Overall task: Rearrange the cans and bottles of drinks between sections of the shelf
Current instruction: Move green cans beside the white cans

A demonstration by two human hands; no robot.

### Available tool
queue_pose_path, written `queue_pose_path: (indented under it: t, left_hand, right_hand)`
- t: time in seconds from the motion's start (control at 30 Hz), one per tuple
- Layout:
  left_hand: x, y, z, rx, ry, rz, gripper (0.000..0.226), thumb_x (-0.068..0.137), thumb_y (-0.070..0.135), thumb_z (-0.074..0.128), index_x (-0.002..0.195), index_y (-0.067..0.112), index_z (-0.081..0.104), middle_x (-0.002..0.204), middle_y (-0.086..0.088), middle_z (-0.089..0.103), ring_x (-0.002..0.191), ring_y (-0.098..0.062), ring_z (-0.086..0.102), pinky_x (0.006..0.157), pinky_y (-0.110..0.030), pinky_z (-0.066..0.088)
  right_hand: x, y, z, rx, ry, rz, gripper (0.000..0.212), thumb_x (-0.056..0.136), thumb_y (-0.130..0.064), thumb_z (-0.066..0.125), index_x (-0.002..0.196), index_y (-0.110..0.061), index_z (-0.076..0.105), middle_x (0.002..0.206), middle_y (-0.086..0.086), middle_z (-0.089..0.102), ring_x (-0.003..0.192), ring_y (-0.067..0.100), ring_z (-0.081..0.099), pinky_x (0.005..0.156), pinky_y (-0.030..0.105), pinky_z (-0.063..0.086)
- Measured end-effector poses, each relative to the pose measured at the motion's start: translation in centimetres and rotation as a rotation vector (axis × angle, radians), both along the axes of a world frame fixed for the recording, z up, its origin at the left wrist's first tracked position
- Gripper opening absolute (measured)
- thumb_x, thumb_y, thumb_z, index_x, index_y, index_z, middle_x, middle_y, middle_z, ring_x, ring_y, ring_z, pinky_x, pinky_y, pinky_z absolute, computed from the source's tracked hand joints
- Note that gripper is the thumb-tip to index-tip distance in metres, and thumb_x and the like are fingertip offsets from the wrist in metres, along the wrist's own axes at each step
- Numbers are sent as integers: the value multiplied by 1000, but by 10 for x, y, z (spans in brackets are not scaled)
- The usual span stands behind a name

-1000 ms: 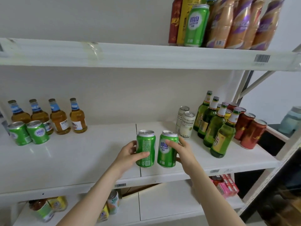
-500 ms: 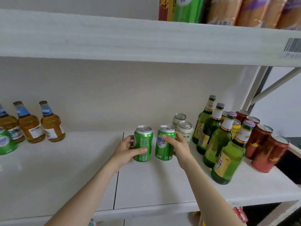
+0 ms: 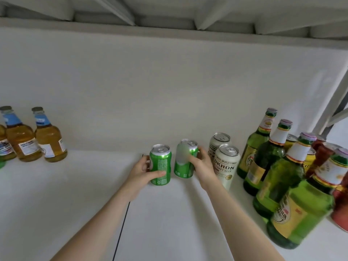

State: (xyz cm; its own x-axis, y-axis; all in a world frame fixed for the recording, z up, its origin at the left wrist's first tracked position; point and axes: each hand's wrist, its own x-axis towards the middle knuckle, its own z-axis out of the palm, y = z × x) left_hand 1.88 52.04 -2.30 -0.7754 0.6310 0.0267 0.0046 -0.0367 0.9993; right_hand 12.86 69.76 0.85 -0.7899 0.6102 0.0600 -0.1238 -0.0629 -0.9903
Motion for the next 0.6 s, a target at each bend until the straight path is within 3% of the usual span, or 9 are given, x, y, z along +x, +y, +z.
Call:
queue_pose_path:
  t: [0.13, 0.3, 0.6]
  left_hand:
    - [-6, 4, -12, 4, 9, -21, 76, 54, 18, 90, 123, 13, 58, 113, -7, 74, 105, -23, 71, 91, -39, 55]
    - [-11, 6, -20, -4, 23, -38, 69, 63, 2, 86, 125, 13, 57, 113, -6, 75, 107, -23, 70, 89, -34, 54]
    - [-16, 1, -29, 9, 38, -70, 64, 70, -8, 81, 126, 11, 57, 116, -8, 73, 109, -24, 69, 81, -26, 57]
  right_hand:
    - [-14, 10, -17, -10, 0, -12, 63, 59, -28, 82, 117, -21, 58, 107, 0, 70, 93, 11, 68, 74, 23, 50]
    - [-28, 21, -38, 23, -24, -31, 49, 73, -18, 85, 113, -24, 58, 113, 1, 70, 105, 17, 66, 94, 35, 51]
    - [-34, 22, -50, 31, -14, -14, 53, 75, -16, 84, 120, -22, 56, 113, 0, 69, 105, 14, 66, 91, 30, 52]
